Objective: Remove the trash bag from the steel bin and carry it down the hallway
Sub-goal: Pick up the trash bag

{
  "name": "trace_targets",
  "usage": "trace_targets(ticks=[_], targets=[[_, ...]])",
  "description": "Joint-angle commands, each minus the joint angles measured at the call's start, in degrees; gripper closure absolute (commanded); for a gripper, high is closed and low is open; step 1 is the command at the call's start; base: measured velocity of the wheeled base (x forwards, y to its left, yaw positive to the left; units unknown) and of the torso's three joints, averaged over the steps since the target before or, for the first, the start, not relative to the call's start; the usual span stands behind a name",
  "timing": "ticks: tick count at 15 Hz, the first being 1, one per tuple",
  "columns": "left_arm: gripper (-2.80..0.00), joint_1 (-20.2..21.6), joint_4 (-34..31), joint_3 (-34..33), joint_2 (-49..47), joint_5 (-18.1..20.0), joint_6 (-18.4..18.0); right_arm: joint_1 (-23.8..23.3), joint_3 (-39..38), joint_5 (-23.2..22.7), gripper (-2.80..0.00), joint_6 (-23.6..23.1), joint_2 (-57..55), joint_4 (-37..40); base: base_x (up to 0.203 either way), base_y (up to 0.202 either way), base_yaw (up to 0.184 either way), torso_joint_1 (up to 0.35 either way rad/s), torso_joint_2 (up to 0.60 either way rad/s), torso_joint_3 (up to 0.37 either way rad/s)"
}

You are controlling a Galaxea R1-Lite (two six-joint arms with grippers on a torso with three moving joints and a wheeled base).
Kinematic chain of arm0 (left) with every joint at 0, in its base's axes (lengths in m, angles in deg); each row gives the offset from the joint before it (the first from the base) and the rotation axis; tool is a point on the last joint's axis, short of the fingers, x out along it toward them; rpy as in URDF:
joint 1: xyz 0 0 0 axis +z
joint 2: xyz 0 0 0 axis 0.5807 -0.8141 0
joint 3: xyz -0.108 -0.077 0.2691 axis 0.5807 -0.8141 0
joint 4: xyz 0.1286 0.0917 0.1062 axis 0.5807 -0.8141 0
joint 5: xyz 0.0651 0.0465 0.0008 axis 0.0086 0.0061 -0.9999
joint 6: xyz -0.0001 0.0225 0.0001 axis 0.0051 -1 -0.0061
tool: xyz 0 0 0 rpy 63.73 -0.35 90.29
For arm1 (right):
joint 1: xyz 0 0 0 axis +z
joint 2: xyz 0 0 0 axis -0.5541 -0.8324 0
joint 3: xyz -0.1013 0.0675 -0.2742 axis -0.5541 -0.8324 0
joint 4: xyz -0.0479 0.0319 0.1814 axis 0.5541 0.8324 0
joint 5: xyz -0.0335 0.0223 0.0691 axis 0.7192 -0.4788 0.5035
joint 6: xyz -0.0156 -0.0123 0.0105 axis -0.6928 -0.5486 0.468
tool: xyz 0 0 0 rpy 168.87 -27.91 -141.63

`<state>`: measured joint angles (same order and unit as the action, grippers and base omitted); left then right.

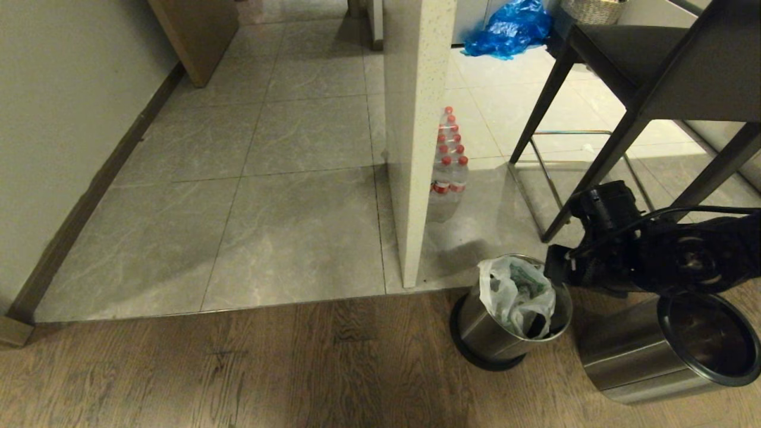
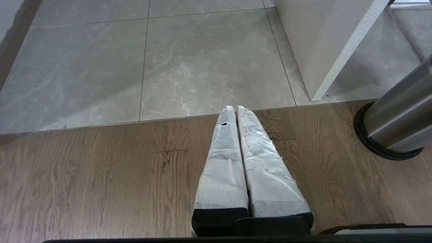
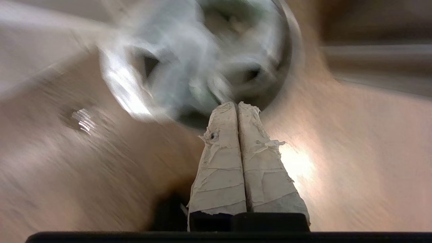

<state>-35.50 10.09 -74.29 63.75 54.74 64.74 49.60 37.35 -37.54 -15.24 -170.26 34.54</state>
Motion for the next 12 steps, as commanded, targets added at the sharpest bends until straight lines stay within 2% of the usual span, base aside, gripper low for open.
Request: trace_targets(ticks=[1,3,7,9,10,12], targets=[[0.00,0.00,0.02,0.00,0.09,-0.04,0.02,-0.15,-1.30,0.13,0.00,-0.17,4.17,1.46,0.000,0.000,0.000,0.000,0.00,0.000],[0.00,0.00,0.02,0.00,0.09,-0.04,0.02,-0.17,-1.41,0.20,0.00,0.19,-1.20,0.14,0.000,0.000,0.000,0.000,0.00,0.000],[0.00,0.00,0.02,0.00,0.09,-0.04,0.02,0.51,-1.19,0.01,0.00,0.07,-11.98,-8.64,0.000,0.000,0.000,0.000,0.00,0.000],[0.00,0.00,0.02,0.00,0.03,-0.04,0.02,0.72,-1.04,0.02,0.00,0.06,-15.49,-9.63,0.000,0.000,0.000,0.000,0.00,0.000],[0.00,0.00,0.02,0.00,0.09,-0.04,0.02,0.75,-1.10,-0.10,-2.80,0.20,-16.49,-9.96,0.000,0.000,0.000,0.000,0.00,0.000],[0.00,0.00,0.02,0.00,0.09,-0.04,0.02,0.75,-1.12,-1.02,-2.80,0.44,-17.30,-10.57,0.000,0.000,0.000,0.000,0.00,0.000]])
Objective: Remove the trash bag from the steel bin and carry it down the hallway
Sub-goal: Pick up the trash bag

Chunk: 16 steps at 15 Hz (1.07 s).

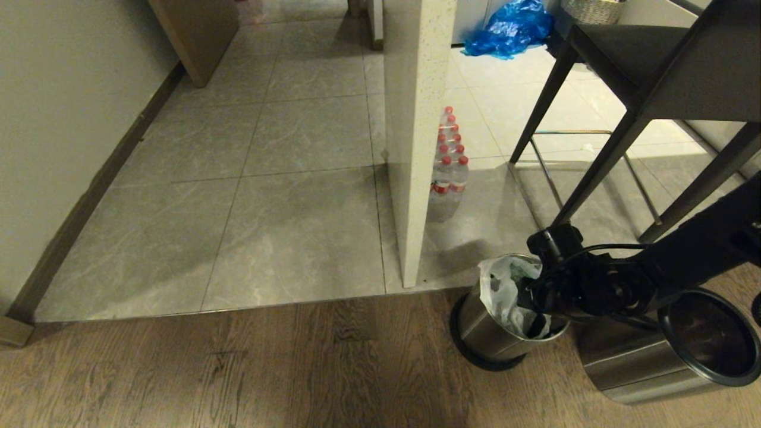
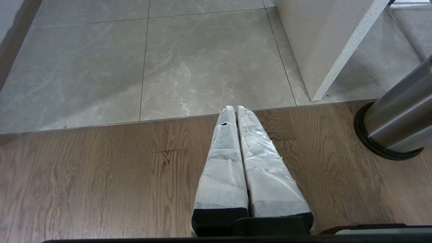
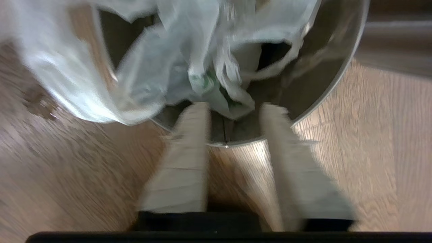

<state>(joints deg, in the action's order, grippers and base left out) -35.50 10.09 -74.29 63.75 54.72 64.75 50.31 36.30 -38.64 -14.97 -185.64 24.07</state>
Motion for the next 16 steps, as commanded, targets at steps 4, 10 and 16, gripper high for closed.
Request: trace_targets(ticks=[4,10,16], targets=[[0.00,0.00,0.02,0.00,0.09,-0.01,0.00,-0.01,-0.72,-0.01,-2.80,0.34,-3.89,-0.19,0.000,0.000,0.000,0.000,0.00,0.000],[0.00,0.00,0.02,0.00,0.09,-0.01,0.00,-0.06,-0.15,-1.98,-2.80,5.20,-8.88,-7.78,0.000,0.000,0.000,0.000,0.00,0.000],[0.00,0.00,0.02,0.00,0.09,-0.01,0.00,-0.40,-1.37,-3.15,-2.80,5.65,-8.56,-8.42,0.000,0.000,0.000,0.000,0.00,0.000]])
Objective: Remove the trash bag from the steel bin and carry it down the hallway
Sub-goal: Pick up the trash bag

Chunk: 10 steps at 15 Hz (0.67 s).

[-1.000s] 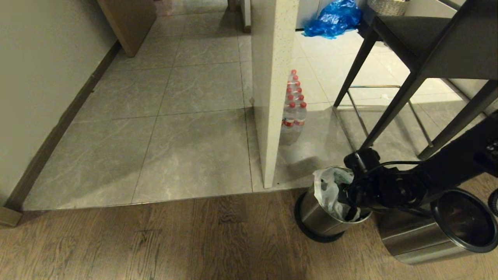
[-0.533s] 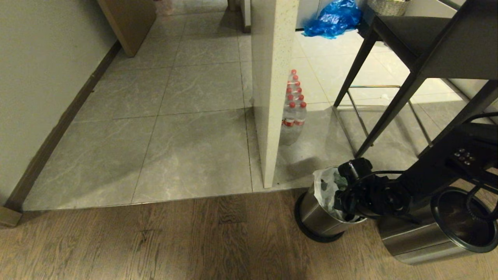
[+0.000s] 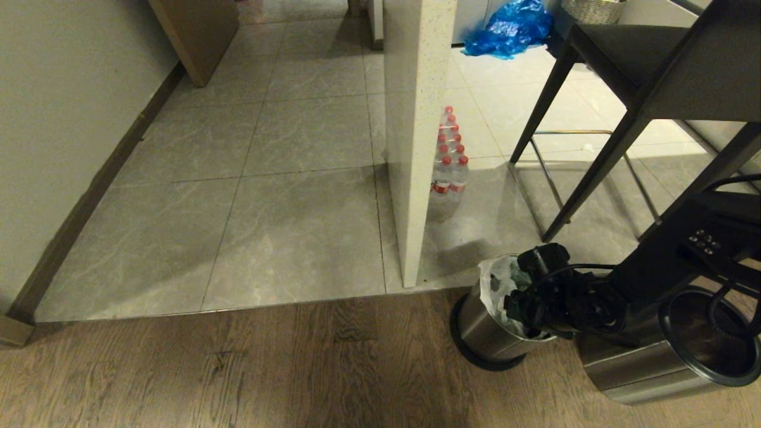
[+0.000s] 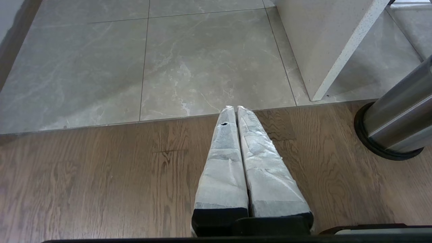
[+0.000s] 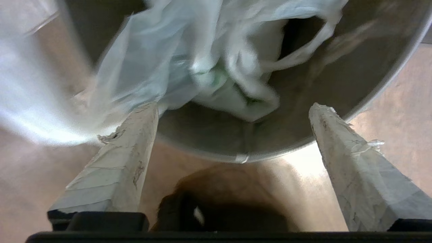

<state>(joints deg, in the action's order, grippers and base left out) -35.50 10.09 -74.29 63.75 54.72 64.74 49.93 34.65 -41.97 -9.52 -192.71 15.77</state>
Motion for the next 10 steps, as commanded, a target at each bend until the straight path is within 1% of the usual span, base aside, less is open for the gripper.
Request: trace_targets(ticks=[1,5,10], targets=[[0.00,0.00,0.02,0.00,0.09,-0.01,0.02,-0.79,0.02,1.60,-2.80,-0.05,-2.01,-0.24,0.000,0.000,0.000,0.000,0.00,0.000],[0.00,0.00,0.02,0.00,0.09,-0.01,0.02,-1.77,0.28,1.71,-2.80,-0.07,-4.55,-4.18,0.000,0.000,0.000,0.000,0.00,0.000],[0.00,0.00,0.02,0.00,0.09,-0.01,0.02,-1.83,2.05,1.67,-2.80,0.23,-7.43,-4.67,0.000,0.000,0.000,0.000,0.00,0.000]])
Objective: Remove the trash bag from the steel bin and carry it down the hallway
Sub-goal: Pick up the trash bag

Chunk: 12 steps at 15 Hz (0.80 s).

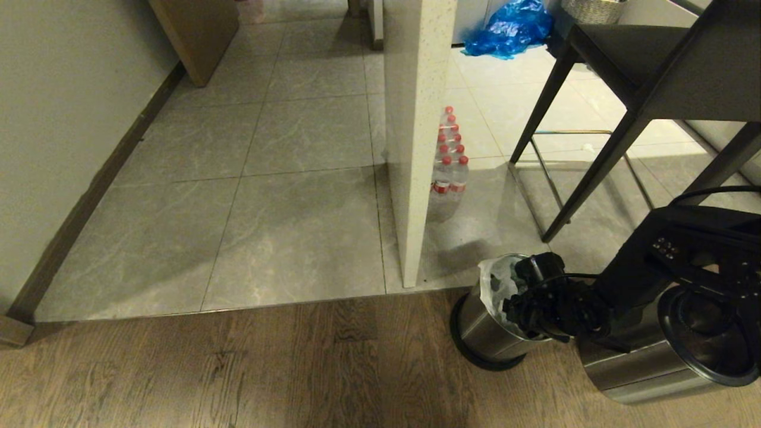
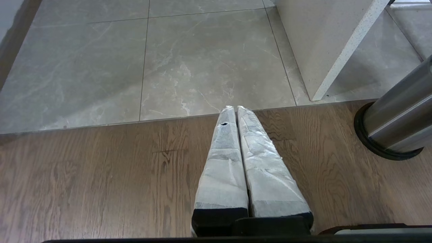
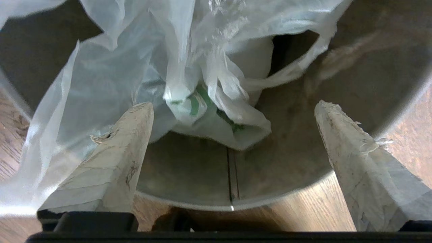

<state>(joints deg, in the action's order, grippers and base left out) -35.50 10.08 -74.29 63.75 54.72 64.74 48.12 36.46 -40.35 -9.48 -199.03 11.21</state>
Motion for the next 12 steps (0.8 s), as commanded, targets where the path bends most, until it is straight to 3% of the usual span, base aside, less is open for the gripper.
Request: trace_targets(ticks=[1,8,12], targets=[[0.00,0.00,0.03,0.00,0.04,-0.01,0.02,-0.19,0.80,0.02,-2.80,0.32,-1.76,-0.35,0.000,0.000,0.000,0.000,0.00,0.000],[0.00,0.00,0.03,0.00,0.09,-0.01,0.02,-0.50,1.36,0.10,-2.80,0.33,-7.78,-8.71,0.000,0.000,0.000,0.000,0.00,0.000],[0.00,0.00,0.03,0.00,0.09,-0.01,0.02,-0.50,1.44,1.16,-2.80,-0.46,-11.08,-17.92,0.000,0.000,0.000,0.000,0.00,0.000]])
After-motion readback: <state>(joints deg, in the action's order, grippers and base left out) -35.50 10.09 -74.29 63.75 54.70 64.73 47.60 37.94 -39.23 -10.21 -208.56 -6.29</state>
